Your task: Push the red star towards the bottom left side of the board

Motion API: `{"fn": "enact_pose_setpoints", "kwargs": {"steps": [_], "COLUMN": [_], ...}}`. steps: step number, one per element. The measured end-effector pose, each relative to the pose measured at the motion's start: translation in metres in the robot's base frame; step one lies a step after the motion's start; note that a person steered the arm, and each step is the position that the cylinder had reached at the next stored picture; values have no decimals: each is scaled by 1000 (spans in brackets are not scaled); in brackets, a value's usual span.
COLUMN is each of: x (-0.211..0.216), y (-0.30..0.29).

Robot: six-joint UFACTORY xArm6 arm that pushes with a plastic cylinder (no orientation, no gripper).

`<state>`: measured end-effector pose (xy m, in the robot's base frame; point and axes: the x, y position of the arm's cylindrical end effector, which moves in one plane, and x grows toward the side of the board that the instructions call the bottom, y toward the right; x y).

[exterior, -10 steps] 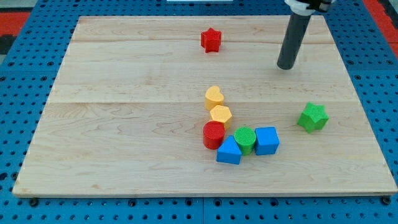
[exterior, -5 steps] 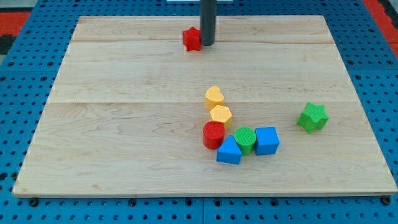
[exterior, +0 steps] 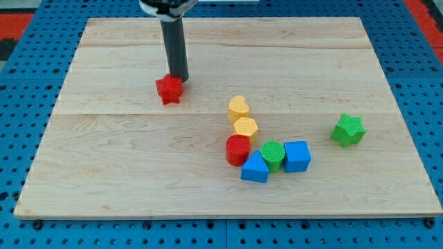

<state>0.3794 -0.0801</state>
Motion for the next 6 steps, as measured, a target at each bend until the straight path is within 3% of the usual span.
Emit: {"fn": "enact_pose_setpoints", "kwargs": {"steps": [5, 6], "x": [105, 137], "y": [11, -10]}}
